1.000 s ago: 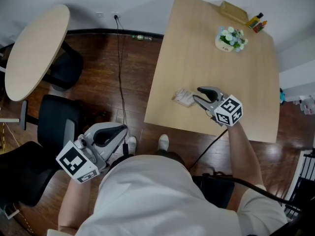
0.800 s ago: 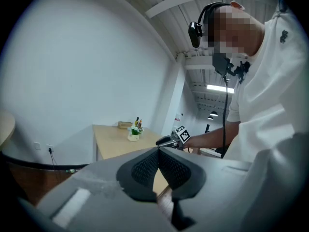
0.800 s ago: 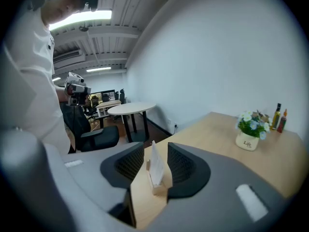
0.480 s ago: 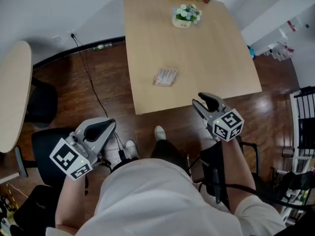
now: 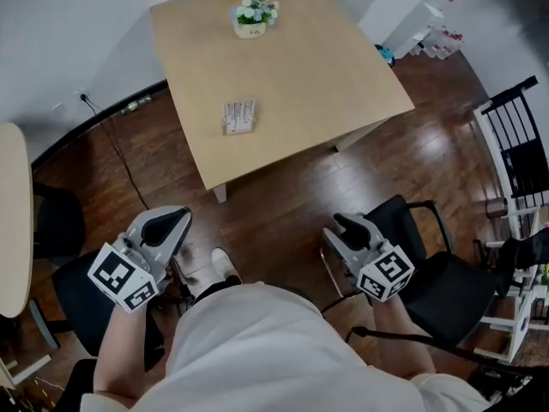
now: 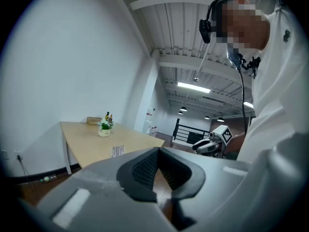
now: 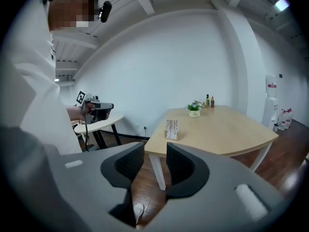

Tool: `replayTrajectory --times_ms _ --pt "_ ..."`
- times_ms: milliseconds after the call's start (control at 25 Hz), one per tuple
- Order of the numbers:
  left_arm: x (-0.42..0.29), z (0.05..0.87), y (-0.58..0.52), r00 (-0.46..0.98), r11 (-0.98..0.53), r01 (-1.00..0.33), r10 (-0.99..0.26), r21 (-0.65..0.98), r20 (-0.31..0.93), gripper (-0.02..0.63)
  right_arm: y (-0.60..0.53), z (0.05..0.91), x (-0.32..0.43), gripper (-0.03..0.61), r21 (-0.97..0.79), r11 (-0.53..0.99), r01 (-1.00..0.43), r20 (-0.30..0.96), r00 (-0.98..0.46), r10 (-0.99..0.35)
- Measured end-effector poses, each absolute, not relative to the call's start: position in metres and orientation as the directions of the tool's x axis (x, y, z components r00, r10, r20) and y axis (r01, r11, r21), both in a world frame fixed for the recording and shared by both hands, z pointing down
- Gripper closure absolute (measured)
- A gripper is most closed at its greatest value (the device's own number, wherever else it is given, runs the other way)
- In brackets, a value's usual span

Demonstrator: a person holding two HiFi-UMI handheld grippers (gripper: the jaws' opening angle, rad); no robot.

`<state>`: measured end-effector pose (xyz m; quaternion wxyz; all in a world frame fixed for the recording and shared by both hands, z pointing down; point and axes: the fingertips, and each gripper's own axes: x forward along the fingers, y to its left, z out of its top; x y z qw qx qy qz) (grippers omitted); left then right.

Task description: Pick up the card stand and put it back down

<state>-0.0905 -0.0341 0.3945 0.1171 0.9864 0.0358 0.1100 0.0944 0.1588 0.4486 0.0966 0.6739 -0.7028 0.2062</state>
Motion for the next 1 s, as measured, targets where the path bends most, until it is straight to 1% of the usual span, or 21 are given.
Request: replayTrajectory --times_ms 320,520,680,840,1000 --pt "-0.085 0.383 0.041 0.975 -0.968 0.067 0.115 0.241 0.192 0.617 0.233 0.419 0.074 0.433 -0.13 0.021 -0.991 0.345 -0.065 -0.936" --pt "-0.091 0.385 0.093 0.972 -0.965 0.063 0.117 0.254 0.202 0.617 0.272 0.426 0.06 0.443 -0.127 0.025 -0.992 0.333 -0.066 -0.941" --pt "-0.104 0.393 0.115 0.967 -0.964 0.063 0.123 0.26 0.221 0.617 0.281 0.436 0.048 0.446 -0.141 0.043 -0.989 0.329 -0.088 -0.94" --pt "-0.122 0.4 0.125 0.967 -0.965 0.032 0.096 0.26 0.237 0.617 0.281 0.439 0.039 0.449 -0.141 0.077 -0.987 0.309 -0.118 -0.944" --pt "-0.123 0.4 0.136 0.966 -0.964 0.025 0.092 0.266 0.241 0.617 0.291 0.438 0.036 0.451 -0.134 0.092 -0.987 0.306 -0.13 -0.943"
